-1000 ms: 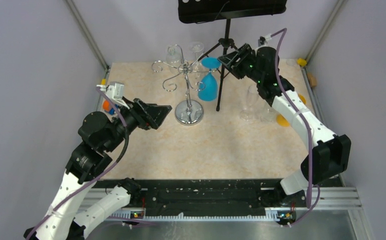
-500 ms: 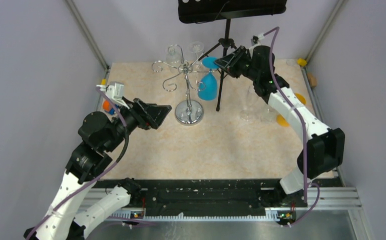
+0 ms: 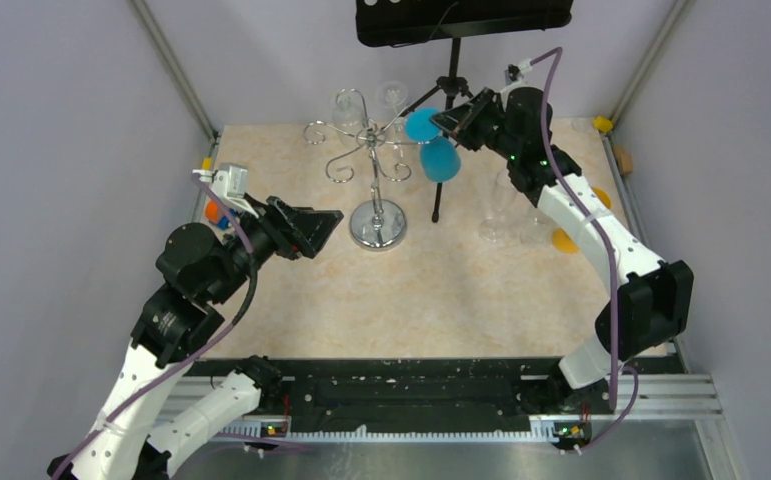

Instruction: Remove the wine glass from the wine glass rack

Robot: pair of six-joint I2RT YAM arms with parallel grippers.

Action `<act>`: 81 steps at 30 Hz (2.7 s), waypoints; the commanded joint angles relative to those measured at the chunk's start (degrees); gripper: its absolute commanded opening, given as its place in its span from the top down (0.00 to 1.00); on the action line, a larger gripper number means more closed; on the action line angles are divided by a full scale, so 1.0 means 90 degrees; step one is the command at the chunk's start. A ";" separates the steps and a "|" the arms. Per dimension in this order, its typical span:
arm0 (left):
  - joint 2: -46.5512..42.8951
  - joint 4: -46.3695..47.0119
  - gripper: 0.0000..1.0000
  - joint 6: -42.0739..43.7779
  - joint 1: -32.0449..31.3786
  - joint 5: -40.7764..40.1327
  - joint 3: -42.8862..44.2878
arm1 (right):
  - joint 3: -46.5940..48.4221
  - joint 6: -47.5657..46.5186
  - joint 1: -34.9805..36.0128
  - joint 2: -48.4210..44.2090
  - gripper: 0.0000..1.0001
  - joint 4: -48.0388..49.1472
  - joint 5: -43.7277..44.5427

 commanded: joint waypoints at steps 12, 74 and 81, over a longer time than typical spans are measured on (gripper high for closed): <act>-0.0031 0.0090 0.20 0.0072 0.0014 -0.0071 0.0156 | -0.0356 0.1172 0.0047 -0.1068 1.00 0.0483 0.0460; 0.0356 0.0928 0.22 -0.0455 0.0018 0.1848 0.0306 | -0.2419 0.1378 0.0201 -0.2595 1.00 0.2361 0.2379; 0.0754 0.1773 0.16 -0.1090 -0.0018 0.2773 0.0126 | -0.3228 0.1476 0.0201 -0.4079 1.00 0.1767 0.2452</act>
